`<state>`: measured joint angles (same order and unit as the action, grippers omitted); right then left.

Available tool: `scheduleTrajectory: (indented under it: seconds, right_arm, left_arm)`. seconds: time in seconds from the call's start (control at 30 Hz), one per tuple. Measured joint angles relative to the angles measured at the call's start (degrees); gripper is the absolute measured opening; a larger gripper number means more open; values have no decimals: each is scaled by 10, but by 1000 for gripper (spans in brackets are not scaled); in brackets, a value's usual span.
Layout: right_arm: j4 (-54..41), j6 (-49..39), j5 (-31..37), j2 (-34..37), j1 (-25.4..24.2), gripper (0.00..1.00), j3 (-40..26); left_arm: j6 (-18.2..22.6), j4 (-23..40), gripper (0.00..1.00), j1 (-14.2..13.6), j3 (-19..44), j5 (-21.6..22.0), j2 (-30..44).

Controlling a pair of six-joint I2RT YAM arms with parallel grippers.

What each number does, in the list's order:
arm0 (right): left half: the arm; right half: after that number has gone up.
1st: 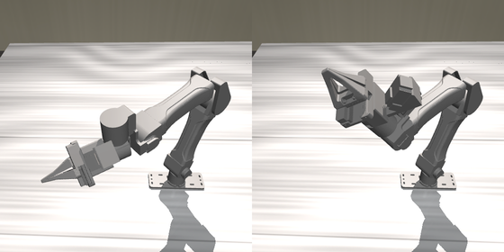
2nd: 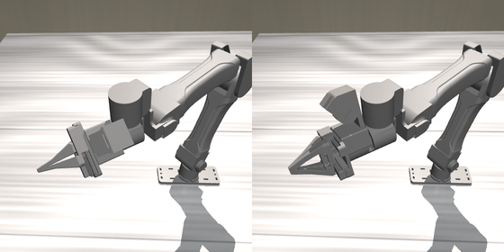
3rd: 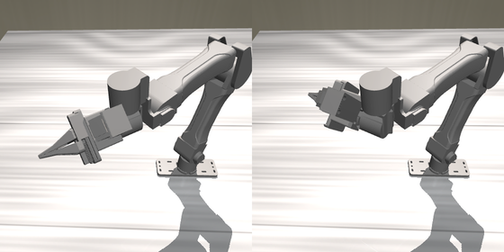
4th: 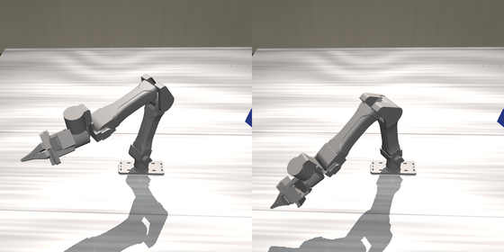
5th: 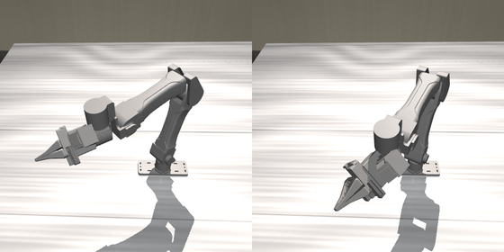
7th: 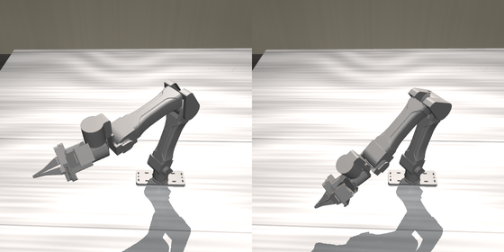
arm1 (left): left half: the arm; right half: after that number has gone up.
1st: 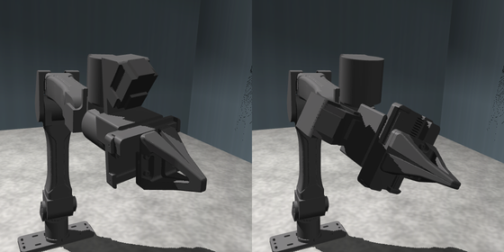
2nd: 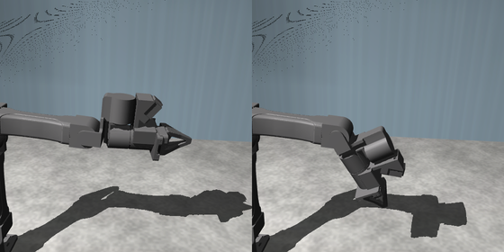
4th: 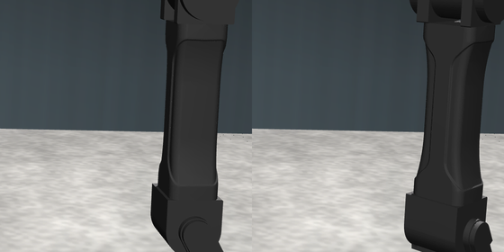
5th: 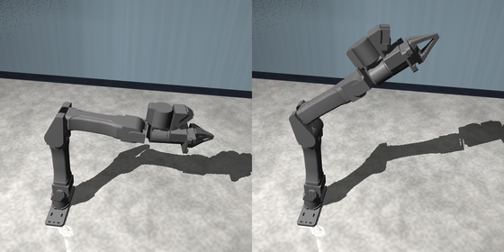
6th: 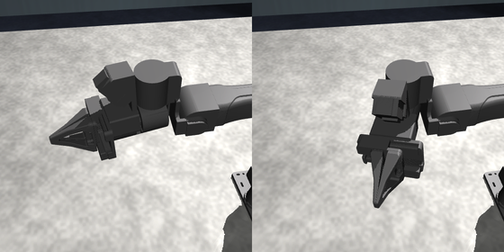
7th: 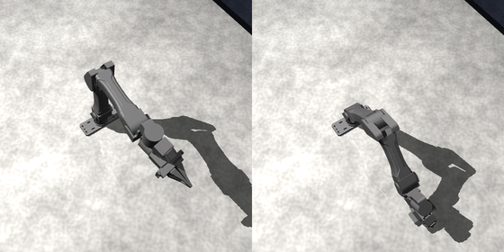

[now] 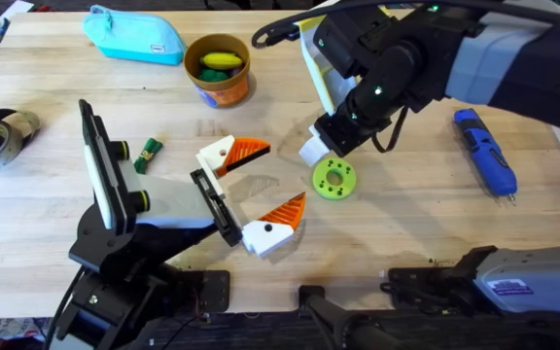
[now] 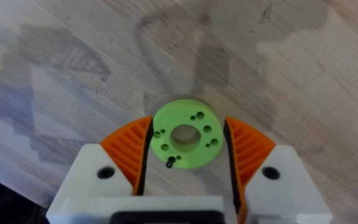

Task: Pick up the gripper from the table and insert it into the empty holder that is missing its gripper. Then pick up a screw, insert it into the mounting hole, and use the screwdriver to tighten it. Finally, clean up the table by picking up the vegetable and placing it into the bucket.

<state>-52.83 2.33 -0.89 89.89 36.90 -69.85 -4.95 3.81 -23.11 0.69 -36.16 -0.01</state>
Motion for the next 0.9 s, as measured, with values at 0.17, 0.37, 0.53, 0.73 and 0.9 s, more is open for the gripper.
scheduleTrajectory:
  seconds: [0.17,0.37,0.53,0.73,0.9]
  right_arm:
    - [-20,8,0,-2,1,675,0]
    - [-82,35,19,-81,12,675,1]
    - [-58,66,40,-189,54,675,43]
    - [2,103,45,-209,95,675,151]
    - [35,116,45,-178,104,675,194]
  left_arm:
    - [0,0,985,0,0,0,0]
    - [0,0,985,0,0,0,0]
    - [0,0,985,0,0,0,0]
    - [0,0,985,0,0,0,0]
    - [0,0,985,0,0,0,0]
